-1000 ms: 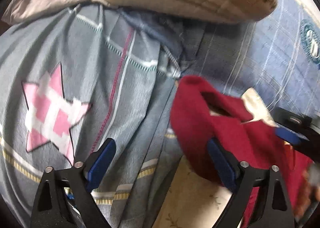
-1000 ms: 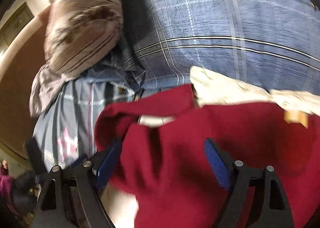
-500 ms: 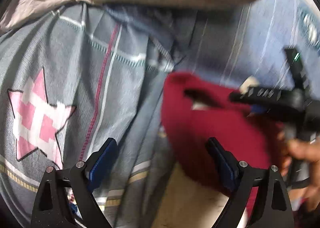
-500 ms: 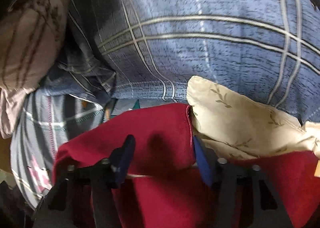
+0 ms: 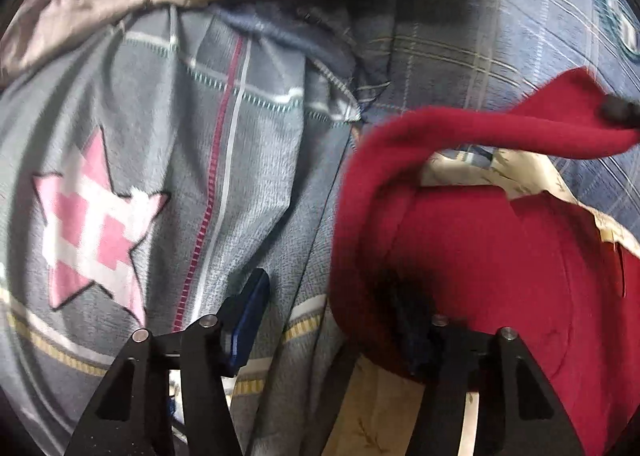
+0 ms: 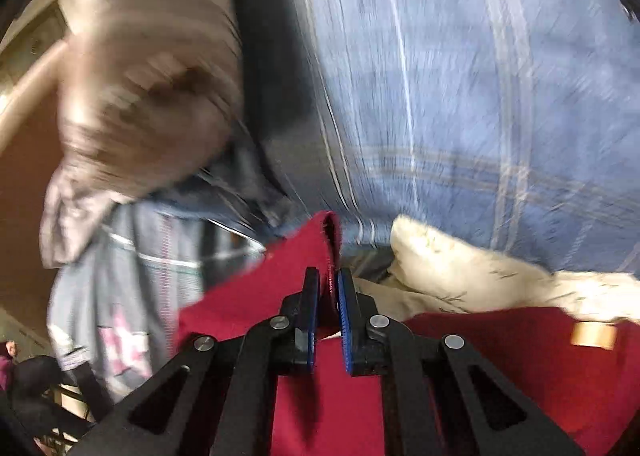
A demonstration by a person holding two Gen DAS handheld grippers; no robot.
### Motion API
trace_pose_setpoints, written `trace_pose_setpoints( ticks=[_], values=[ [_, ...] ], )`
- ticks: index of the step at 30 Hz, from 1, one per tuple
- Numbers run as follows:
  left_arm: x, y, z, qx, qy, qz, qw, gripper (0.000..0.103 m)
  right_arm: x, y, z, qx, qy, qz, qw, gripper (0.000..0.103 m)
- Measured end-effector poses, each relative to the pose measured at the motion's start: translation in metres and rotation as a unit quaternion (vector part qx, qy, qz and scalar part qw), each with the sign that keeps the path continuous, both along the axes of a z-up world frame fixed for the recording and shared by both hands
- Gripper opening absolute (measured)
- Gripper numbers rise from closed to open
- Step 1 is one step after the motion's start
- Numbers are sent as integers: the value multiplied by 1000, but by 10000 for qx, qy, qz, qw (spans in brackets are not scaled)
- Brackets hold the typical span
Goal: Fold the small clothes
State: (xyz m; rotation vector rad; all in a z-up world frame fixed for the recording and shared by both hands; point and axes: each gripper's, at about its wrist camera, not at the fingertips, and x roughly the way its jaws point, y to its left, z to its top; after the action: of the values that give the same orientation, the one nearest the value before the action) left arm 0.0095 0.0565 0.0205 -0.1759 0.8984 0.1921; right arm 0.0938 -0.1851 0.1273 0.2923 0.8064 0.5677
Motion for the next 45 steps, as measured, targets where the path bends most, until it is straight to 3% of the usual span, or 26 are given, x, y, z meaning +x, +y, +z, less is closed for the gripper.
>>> trace_pose_setpoints(
  ticks=[4,7,11,15,19,23,25,28,29,30,32,33,36,39,42,44,45],
  values=[
    [-37,-11,23,-385,-654,-538,9957,59,-41,-50,34,62,-403,-261,9988,8],
    [-64,-16,41,-659,-1170,-1051,9854,79,-67,-83,42,-69,-582,-599,9965,7],
    [-91,-16,54,-846,-1651,-1484,9714,80,-91,-147,28,-290,-431,-1182,9916,6],
    [-92,-26,47,-648,-1513,-1562,9739,80,-108,-209,-7,-555,-32,-1737,9832,6],
    [-81,-49,36,-548,-1165,-1729,9765,80,-115,-244,-48,-856,348,-2111,9731,6],
    [-56,-67,23,-93,-835,-1776,9805,80,-117,-264,-81,-910,641,-2324,9662,6],
    [-36,-78,15,133,-516,-1691,9842,80,-112,-263,-97,-1185,841,-2293,9624,6],
    [-27,-76,8,-51,-265,-1570,9872,82,-114,-255,-100,-1479,963,-2335,9562,14],
    [-25,-75,8,-121,-240,-1540,9877,82,-116,-250,-92,-1552,852,-2390,9547,22],
    [-24,-74,8,-154,-215,-1524,9880,82,-119,-242,-80,-1474,663,-2362,9582,40],
    [-22,-74,8,-164,-207,-1536,9878,82,-118,-216,-54,-1037,229,-1903,9760,60],
    [-22,-75,8,-162,-211,-1543,9877,82,-115,-203,-46,-899,107,-1595,9830,64],
    [-19,-76,8,-160,-204,-1559,9874,82,-92,-141,-32,-659,-127,-457,9967,65],
    [-20,-72,7,-212,-199,-1564,9873,82,-59,-85,-44,-880,-67,200,9959,65],
    [-20,-68,7,-254,-213,-1555,9873,82,-29,-54,-74,-776,520,825,9922,65],
    [-20,-66,8,-268,-245,-1526,9876,82,-20,-49,-94,-726,853,949,9892,64],
    [-20,-66,10,-260,-276,-1497,9880,81,-20,-47,-100,-728,891,1014,9882,51]
  ],
)
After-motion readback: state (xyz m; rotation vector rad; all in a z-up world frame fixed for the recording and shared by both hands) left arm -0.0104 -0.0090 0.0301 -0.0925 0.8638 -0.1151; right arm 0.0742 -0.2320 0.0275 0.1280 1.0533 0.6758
